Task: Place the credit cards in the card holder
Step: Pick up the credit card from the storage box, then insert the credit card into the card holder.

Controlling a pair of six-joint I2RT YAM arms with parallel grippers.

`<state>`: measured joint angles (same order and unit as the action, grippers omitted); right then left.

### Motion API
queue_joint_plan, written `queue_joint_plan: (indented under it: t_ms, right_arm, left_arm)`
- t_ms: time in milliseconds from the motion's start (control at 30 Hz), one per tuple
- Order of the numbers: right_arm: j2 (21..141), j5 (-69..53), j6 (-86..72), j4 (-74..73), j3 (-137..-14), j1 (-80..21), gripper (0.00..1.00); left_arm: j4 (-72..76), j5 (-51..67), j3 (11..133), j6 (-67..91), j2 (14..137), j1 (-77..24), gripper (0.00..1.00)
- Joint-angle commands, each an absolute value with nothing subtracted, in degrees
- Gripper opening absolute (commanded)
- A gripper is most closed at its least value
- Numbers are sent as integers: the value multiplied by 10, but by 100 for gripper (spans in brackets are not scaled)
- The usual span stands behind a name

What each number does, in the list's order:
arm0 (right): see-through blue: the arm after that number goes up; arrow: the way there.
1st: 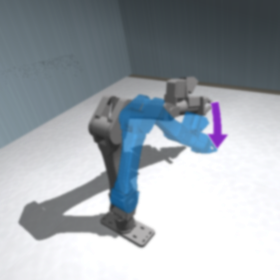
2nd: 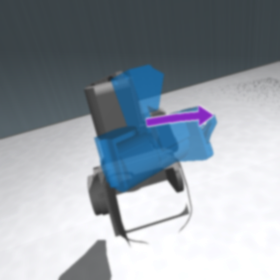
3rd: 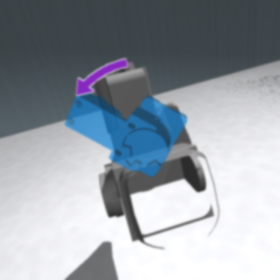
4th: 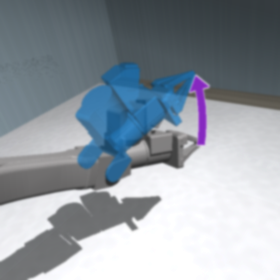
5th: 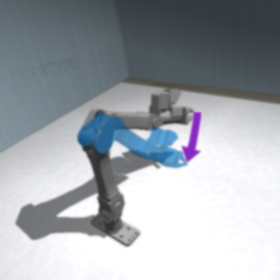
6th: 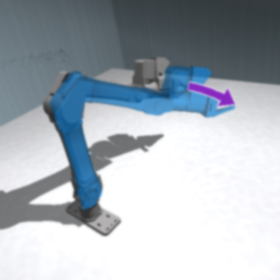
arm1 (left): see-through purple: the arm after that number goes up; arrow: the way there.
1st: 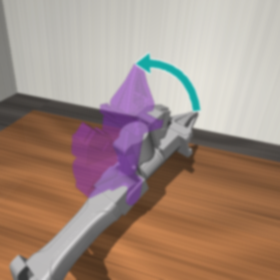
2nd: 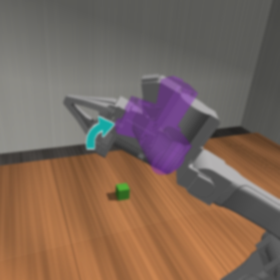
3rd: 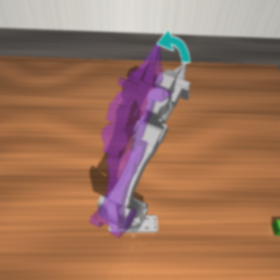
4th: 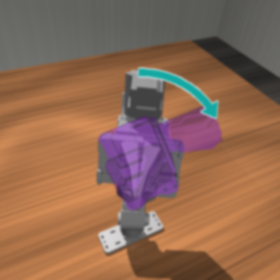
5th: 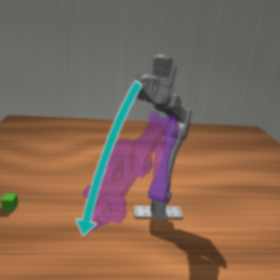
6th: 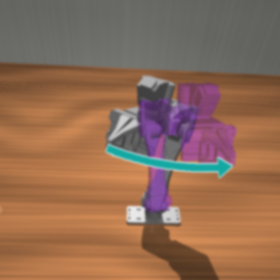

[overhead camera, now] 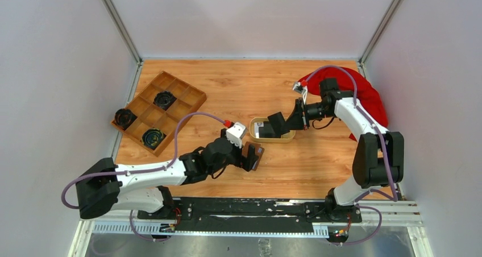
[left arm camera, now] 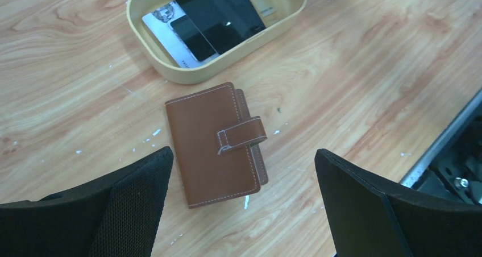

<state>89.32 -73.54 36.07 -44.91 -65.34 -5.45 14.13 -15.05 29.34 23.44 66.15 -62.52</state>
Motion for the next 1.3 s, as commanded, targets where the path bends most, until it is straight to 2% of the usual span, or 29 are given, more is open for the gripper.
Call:
queue_joint_plan:
  t_ms: [0, 233, 333, 433, 567, 733, 933, 1100, 1267]
  right_arm:
    - [898, -758, 383, -474, -664, -54, 0]
    - [922, -783, 503, -579, -690, -72, 0]
    - [931, -782, 567, -635, -703, -84, 0]
    - [937, -786, 620, -677, -711, -94, 0]
    - [943, -785, 651, -703, -718, -109, 0]
    - [939, -767, 660, -701, -716, -127, 0]
    - [915, -702, 595, -624, -697, -131, 0]
    - [891, -671, 524, -551, -676, -131, 0]
    - [895, -665, 507, -543, -679, -129, 0]
  left_arm:
    - [106, -200, 331, 209, 683, -634, 100]
    - [151, -55, 344, 149, 665, -618, 100]
    - [168, 27, 336, 167, 634, -575, 100]
    - [248, 128, 292, 198, 589, -524, 100]
    - [290, 174, 259, 229, 553, -493, 100]
    - [290, 195, 249, 237, 569, -490, 100]
    - [230, 94, 243, 262, 634, -494, 96]
    - [117, -113, 301, 245, 687, -592, 100]
    - [27, -237, 367, 251, 760, -636, 100]
